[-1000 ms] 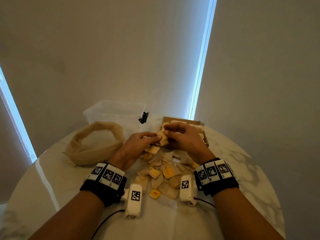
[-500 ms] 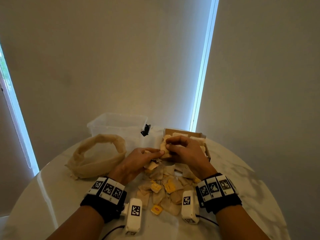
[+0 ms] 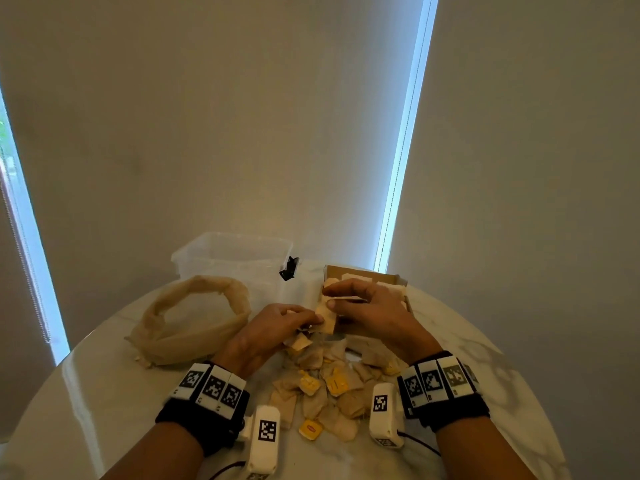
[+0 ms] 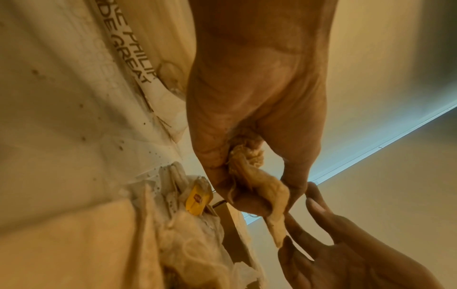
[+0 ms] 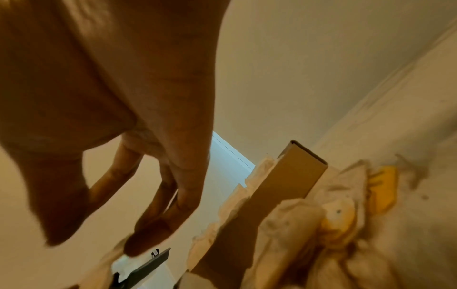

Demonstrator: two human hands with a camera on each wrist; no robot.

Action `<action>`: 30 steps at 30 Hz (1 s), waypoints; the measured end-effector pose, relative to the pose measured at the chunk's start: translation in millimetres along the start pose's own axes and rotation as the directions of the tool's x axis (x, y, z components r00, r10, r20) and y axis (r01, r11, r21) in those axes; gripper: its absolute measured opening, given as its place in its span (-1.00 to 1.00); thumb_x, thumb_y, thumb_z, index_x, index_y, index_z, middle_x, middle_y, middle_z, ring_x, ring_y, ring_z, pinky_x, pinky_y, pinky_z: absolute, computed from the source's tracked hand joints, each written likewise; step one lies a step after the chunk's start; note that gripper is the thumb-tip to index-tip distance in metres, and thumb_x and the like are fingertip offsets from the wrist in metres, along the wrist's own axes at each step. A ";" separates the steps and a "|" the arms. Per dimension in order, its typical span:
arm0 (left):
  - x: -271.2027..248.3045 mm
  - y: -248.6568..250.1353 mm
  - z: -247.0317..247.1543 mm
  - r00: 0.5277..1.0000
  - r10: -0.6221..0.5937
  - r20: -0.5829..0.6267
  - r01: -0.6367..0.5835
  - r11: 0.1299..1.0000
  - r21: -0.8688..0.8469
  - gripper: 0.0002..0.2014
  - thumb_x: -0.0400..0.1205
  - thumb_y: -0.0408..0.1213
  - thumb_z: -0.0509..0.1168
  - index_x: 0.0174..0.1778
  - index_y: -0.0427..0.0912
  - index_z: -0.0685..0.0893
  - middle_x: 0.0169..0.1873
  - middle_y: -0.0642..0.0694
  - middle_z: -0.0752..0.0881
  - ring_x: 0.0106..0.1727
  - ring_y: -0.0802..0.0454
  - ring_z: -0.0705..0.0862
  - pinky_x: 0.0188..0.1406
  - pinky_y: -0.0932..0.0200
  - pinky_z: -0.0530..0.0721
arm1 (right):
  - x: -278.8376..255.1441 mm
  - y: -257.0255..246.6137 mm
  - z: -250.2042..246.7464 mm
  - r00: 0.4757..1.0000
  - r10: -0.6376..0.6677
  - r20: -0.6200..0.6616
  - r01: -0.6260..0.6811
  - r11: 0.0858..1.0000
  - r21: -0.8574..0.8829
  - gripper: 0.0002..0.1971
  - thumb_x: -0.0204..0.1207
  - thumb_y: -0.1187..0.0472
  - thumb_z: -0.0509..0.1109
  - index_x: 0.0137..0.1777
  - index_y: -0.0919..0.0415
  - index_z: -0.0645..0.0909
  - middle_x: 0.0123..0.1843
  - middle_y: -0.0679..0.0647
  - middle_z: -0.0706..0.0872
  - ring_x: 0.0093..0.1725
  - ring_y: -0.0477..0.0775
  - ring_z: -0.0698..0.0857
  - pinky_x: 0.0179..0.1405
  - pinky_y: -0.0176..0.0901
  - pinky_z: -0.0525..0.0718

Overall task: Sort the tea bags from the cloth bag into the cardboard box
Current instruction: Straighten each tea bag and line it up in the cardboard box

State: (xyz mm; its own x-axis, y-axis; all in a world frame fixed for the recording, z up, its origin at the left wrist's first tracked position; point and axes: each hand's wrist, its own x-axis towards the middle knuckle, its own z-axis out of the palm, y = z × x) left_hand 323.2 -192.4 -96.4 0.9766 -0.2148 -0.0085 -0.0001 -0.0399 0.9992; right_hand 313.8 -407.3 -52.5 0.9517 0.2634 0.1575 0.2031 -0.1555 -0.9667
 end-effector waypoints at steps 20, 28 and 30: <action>2.4 -1.5 -1.6 0.999 -0.004 -0.052 0.001 0.999 -0.050 -0.78 0.65 -0.23 0.56 0.20 -0.18 0.87 0.01 -0.27 0.90 0.05 -0.17 0.86 0.25 -0.14 0.80 | 80.7 -89.2 -35.0 0.989 -0.079 0.122 0.145 0.608 -0.781 -0.74 0.54 0.32 0.67 0.16 0.03 0.89 0.18 -0.06 0.86 -0.11 -0.09 0.88 -0.17 -0.38 0.79; 2.1 -2.4 -3.3 0.995 0.000 -0.105 -0.002 1.000 -0.020 -0.81 0.68 -0.08 0.53 0.17 -0.01 0.88 0.09 -0.21 0.86 0.15 -0.15 0.85 0.20 -0.12 0.83 | 78.8 -76.9 -43.2 0.990 -0.084 0.111 0.139 0.588 -0.797 -0.71 0.50 0.31 0.69 0.13 -0.06 0.87 0.20 -0.13 0.85 -0.06 -0.17 0.84 0.07 -0.20 0.85; 2.1 -1.2 -2.2 0.994 -0.007 -0.107 0.005 1.000 -0.022 -0.81 0.68 -0.06 0.52 0.17 0.02 0.88 0.10 -0.20 0.85 0.17 -0.16 0.84 0.25 -0.14 0.82 | 74.5 -78.2 -41.4 0.988 -0.070 0.134 0.150 0.588 -0.795 -0.69 0.51 0.30 0.69 0.17 -0.08 0.86 0.23 -0.15 0.84 -0.05 -0.19 0.83 0.14 -0.17 0.84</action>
State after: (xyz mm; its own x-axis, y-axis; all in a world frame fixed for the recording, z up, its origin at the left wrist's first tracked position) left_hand 325.7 -190.7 -97.6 0.9940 -0.1090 -0.0113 0.0093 -0.0190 0.9998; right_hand 378.3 -414.9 43.2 0.8956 0.3993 0.1962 0.4448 -0.8086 -0.3851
